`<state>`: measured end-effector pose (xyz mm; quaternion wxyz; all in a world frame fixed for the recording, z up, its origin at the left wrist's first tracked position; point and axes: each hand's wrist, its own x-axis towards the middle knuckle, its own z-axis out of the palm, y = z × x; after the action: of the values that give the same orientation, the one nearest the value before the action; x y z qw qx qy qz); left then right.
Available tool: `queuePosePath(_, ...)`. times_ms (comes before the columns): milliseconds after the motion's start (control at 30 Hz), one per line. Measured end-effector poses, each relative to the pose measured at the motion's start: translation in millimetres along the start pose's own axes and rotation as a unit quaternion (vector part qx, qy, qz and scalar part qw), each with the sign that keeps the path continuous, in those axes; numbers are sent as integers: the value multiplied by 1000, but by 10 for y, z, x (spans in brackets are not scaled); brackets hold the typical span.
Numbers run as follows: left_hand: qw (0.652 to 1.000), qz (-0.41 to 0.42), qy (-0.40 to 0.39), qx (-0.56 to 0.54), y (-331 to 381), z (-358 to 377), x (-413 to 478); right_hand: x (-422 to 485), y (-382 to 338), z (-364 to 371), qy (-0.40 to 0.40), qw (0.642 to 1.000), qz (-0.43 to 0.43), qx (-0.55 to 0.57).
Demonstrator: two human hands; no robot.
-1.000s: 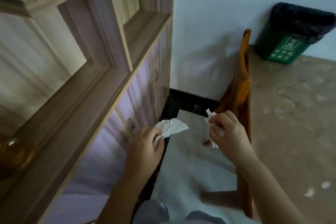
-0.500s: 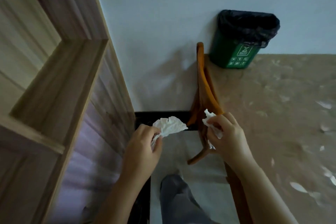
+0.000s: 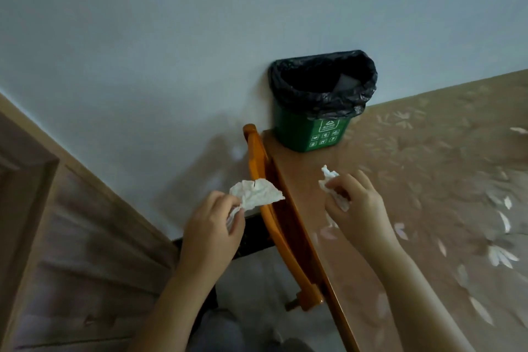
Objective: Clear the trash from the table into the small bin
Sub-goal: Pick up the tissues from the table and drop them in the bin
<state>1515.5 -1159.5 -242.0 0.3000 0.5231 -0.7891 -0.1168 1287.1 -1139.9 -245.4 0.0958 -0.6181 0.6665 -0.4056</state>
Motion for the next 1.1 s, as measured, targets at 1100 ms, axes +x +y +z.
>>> queuePosePath(1100, 964, 253, -31, -79, -179, 935, 3430, 2316, 653, 180, 114, 966, 178, -146)
